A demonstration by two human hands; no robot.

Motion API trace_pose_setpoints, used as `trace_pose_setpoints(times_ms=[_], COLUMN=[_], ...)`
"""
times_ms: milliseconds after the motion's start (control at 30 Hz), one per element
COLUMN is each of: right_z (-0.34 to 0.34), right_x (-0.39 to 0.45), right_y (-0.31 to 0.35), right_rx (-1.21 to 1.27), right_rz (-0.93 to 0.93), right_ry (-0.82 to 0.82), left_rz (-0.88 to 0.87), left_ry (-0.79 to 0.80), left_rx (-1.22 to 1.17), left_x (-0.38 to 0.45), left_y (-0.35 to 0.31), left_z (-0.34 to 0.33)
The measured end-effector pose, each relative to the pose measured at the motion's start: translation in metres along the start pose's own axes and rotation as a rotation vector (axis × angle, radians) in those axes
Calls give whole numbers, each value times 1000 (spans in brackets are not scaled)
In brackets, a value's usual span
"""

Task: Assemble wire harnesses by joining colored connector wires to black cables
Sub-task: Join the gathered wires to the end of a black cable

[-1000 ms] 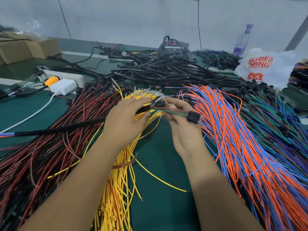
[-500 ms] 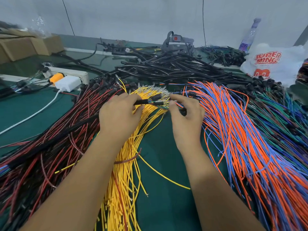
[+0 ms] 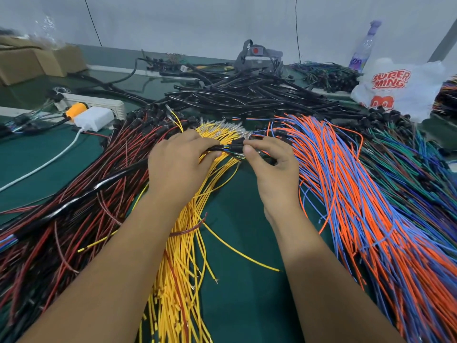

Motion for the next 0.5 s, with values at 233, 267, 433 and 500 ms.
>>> trace_pose_setpoints(times_ms=[233,267,433,500], right_z=[-2,-1,-7,-8], right_x=[2,3,2,2], right_y=[-10,-11,-15,-15], right_rx=[122,145,192,213], right_rz=[-70,-80,-104,-108], right_ry=[17,10,44,64], left_rz=[3,2,12,17], left_ry=[-60,-69,-95,-95], left_rx=[32,36,7,16], left_x=[3,3,2,2], left_y=[-3,-4,-3,-2], left_z=[9,10,11,11])
Point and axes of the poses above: each hand's wrist, its own x-axis towards the middle knuckle, its own z-axis out of the back of the hand, y = z × x, the point moved 10 cm from there along x, towards the middle knuckle, and after that the axes turned 3 degrees about -z, right-handed, at the moved point
